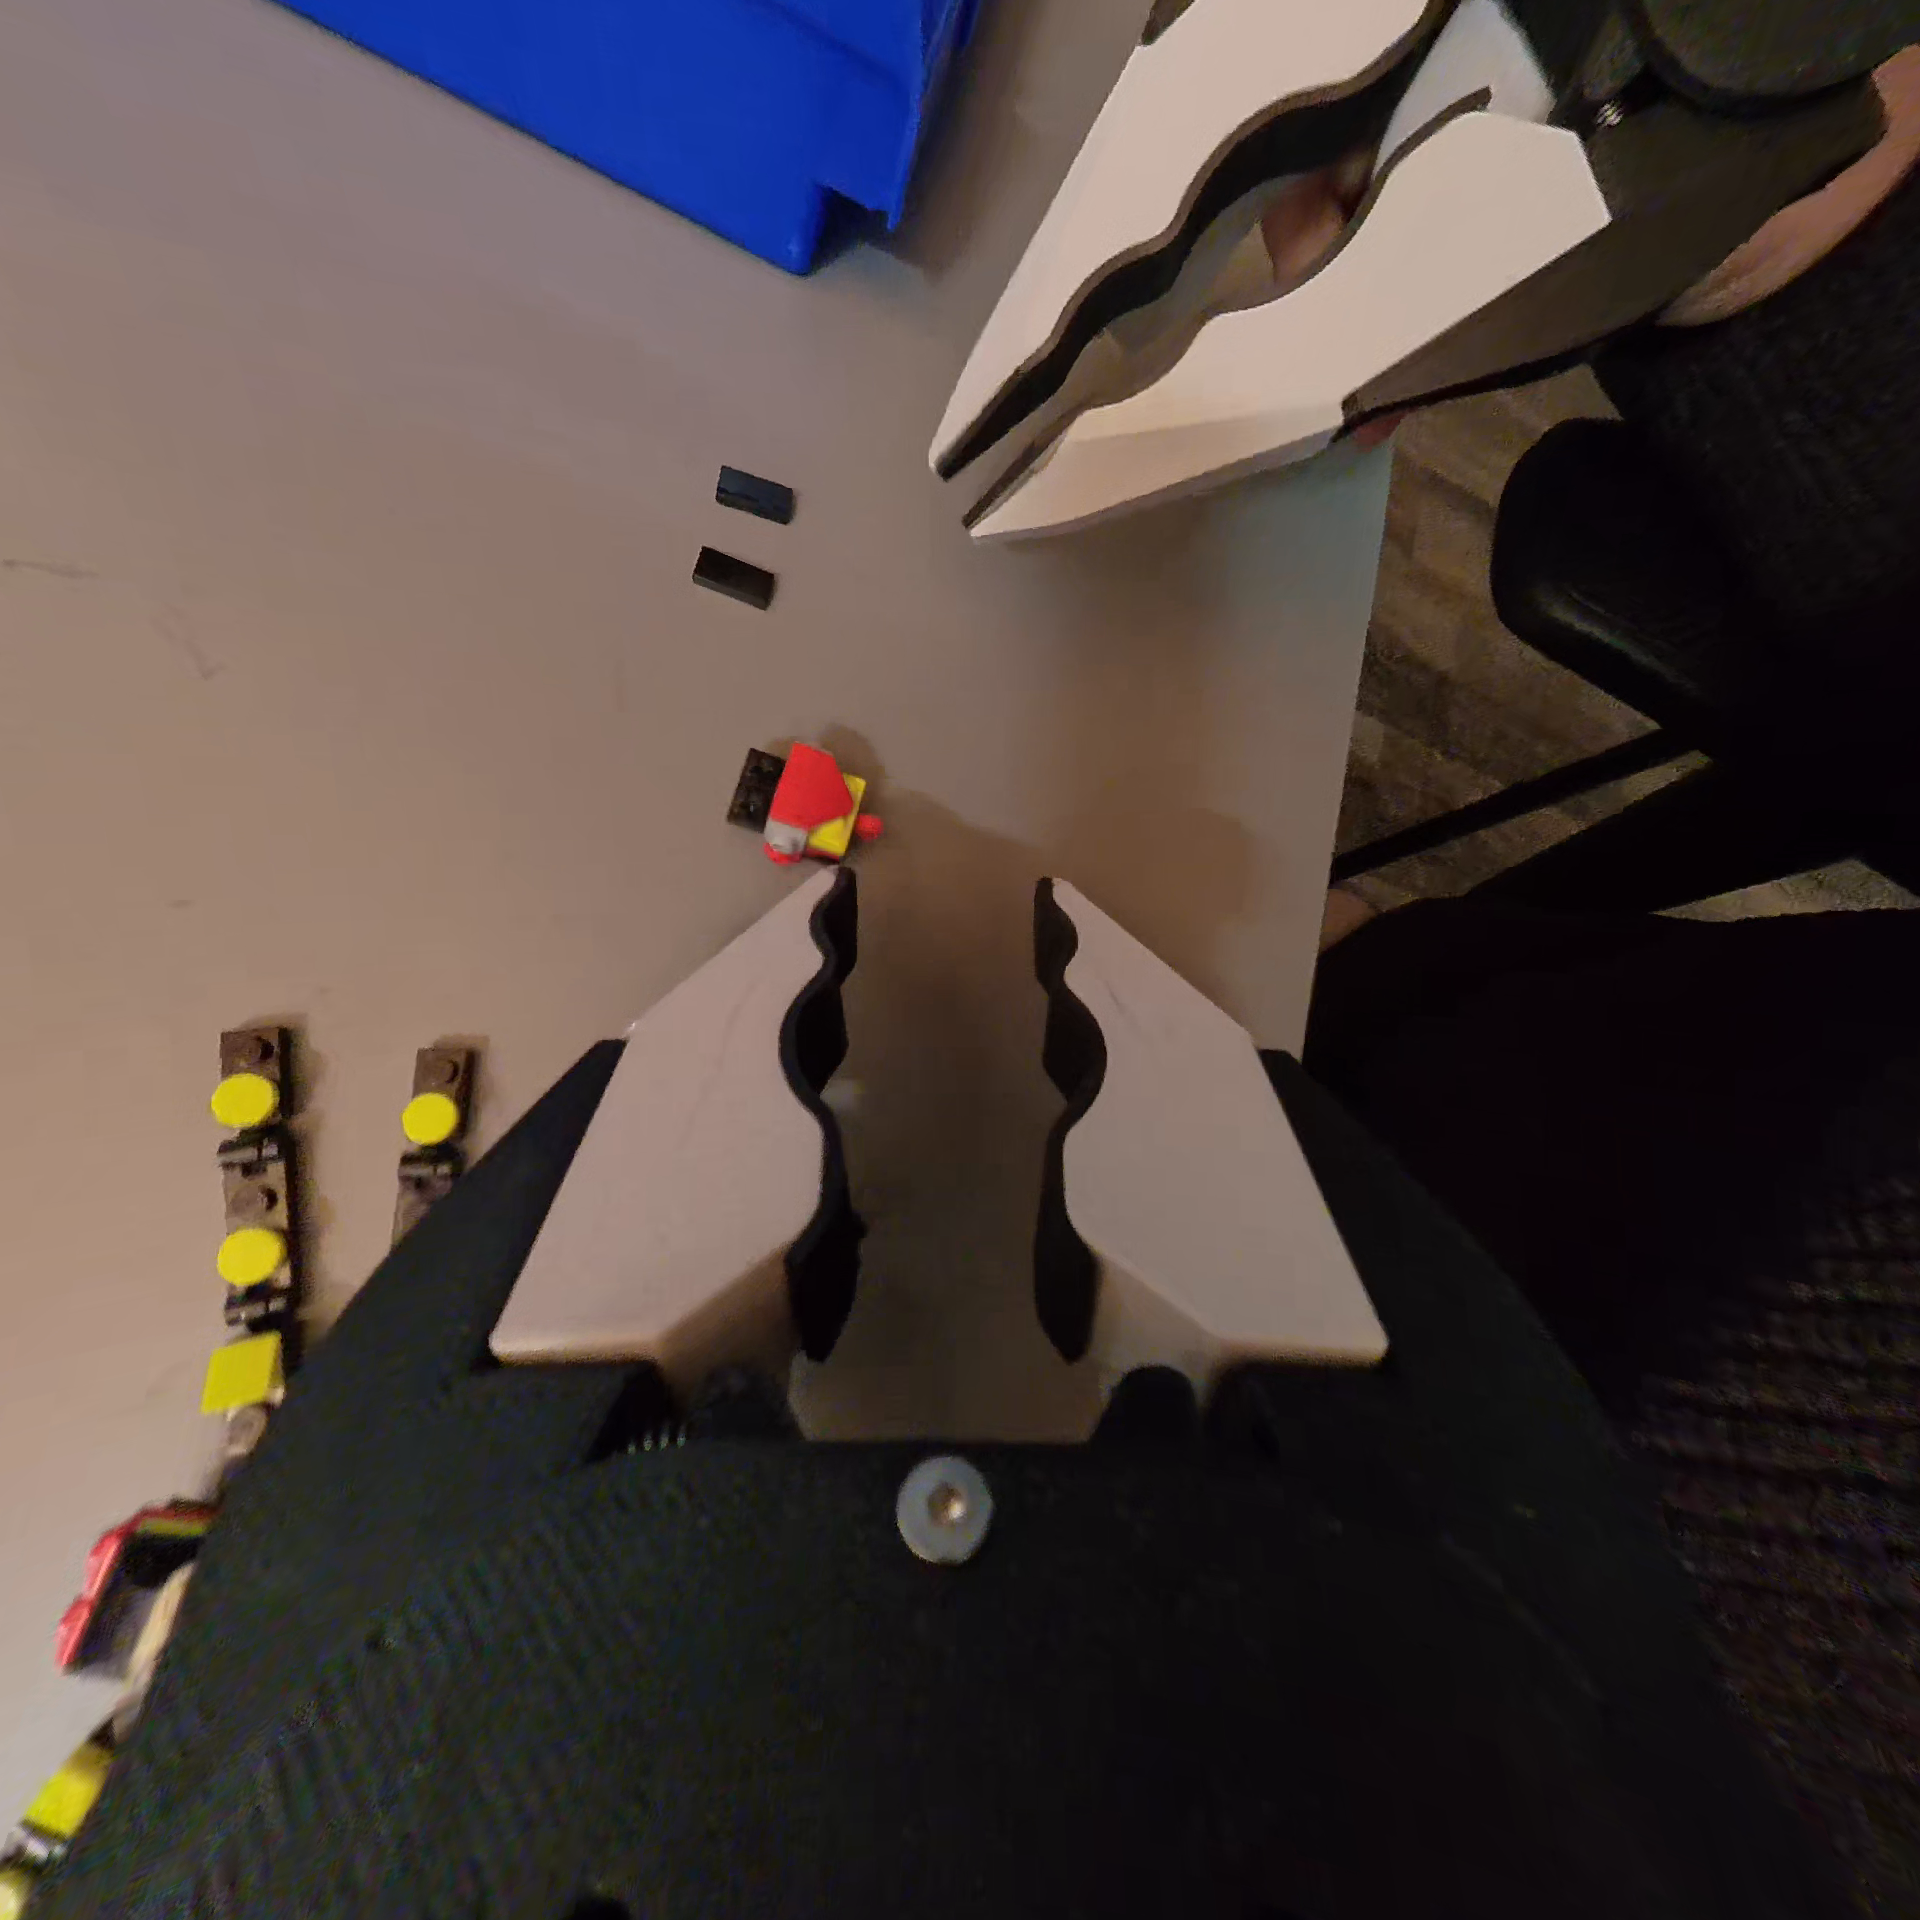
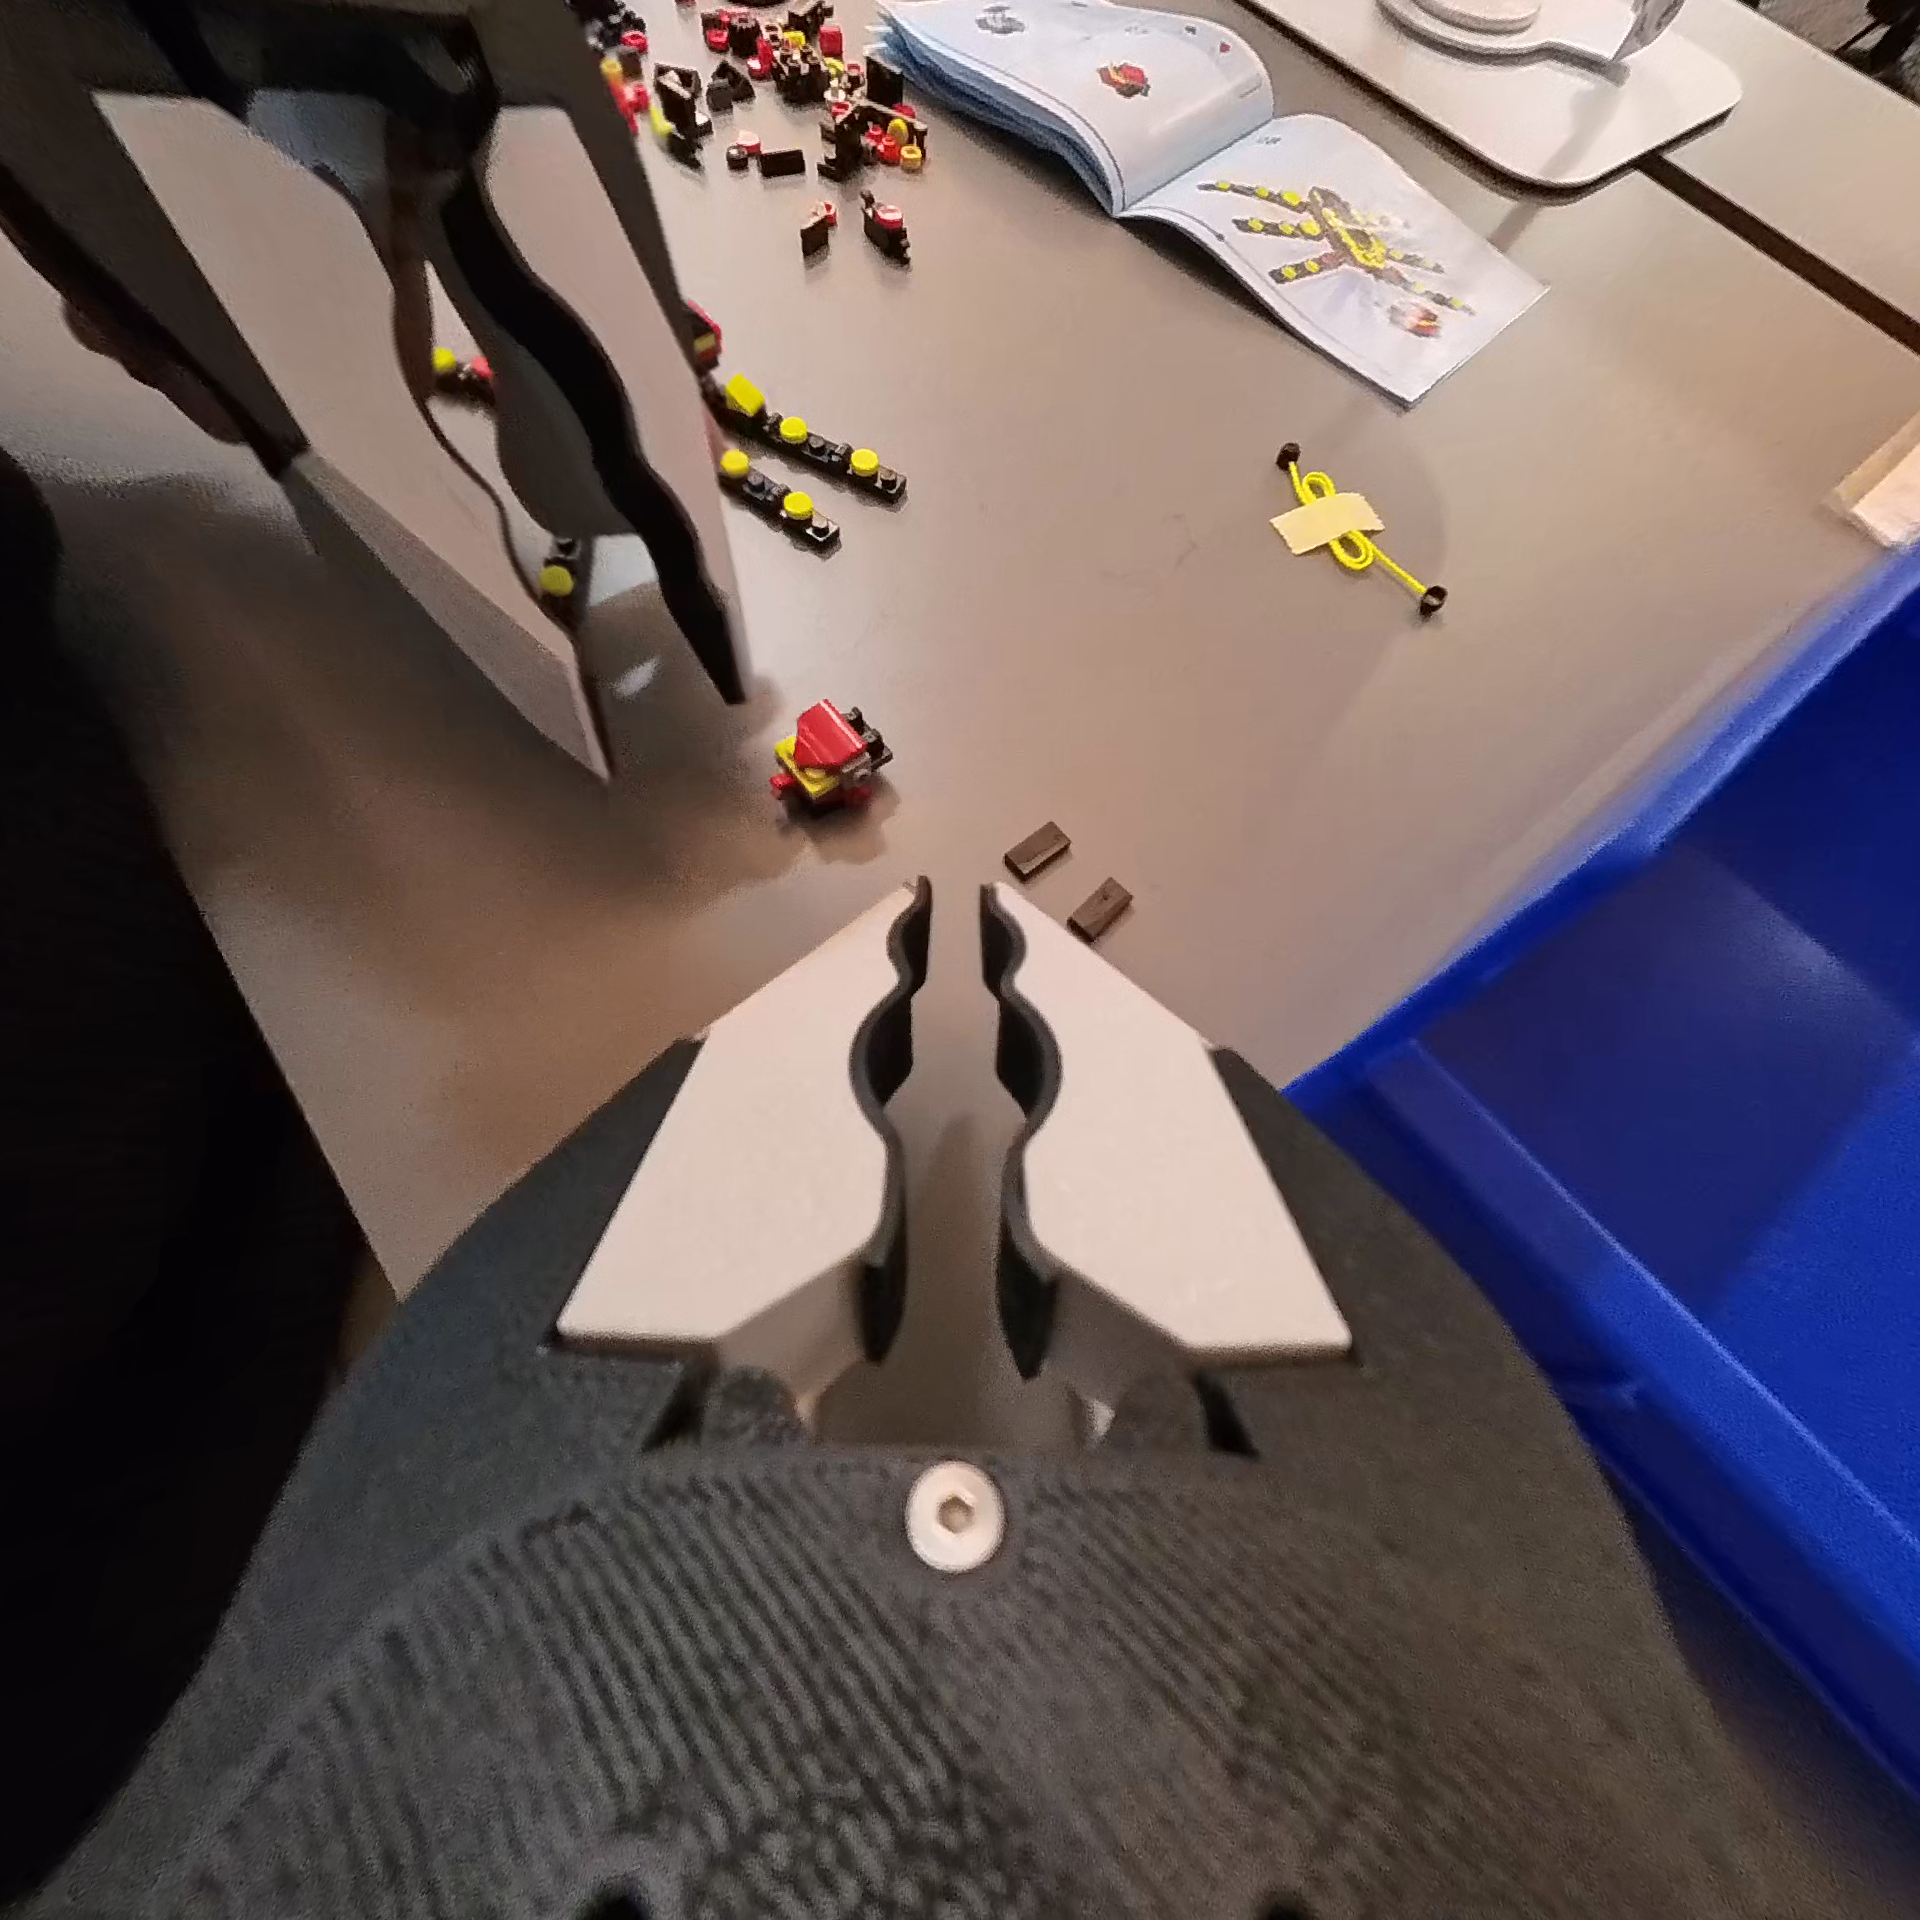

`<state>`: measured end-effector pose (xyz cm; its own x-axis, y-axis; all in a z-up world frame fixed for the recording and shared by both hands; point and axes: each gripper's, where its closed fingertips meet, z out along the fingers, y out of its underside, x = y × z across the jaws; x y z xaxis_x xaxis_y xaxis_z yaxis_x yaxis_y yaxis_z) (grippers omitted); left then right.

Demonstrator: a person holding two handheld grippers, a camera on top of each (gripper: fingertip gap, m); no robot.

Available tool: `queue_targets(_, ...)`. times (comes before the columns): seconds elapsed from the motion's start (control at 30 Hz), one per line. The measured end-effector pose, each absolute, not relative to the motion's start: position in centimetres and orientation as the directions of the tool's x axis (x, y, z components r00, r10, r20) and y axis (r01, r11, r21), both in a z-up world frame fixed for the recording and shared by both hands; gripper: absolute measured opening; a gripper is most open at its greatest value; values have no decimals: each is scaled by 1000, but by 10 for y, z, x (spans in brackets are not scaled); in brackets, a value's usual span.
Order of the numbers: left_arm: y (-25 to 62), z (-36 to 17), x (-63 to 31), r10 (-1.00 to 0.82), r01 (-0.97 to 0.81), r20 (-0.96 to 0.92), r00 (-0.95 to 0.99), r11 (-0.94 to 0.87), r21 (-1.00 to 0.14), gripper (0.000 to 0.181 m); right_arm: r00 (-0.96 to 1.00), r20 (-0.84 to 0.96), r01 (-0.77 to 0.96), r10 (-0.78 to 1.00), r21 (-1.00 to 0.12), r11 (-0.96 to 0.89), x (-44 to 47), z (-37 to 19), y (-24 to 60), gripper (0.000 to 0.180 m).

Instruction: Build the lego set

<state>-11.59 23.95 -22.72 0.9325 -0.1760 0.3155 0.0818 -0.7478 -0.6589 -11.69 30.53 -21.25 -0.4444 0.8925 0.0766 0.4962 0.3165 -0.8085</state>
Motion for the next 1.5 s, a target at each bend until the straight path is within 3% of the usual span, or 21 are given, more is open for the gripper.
queue_targets(0.23,203,-201,-161,-72,196,319,945,-656,-729,34,-493,4,424,870,-872,244,-122,-195,284,15)
queue_targets(0.63,140,-194,-261,89,374,380,920,-486,-790,35,-557,-26,491,830,-816,304,-148,-225,254,38)
queue_targets(0.8,134,-195,-264,69,433,454,888,-457,-777,34,-551,-22,518,834,-792,322,-153,-235,255,38)
queue_targets(1.07,133,-200,-265,69,428,450,890,-466,-775,34,-556,-35,534,831,-780,325,-153,-241,256,27)
queue_targets(1.5,141,-201,-271,91,447,456,885,-434,-782,33,-542,-38,538,839,-783,312,-151,-240,264,25)
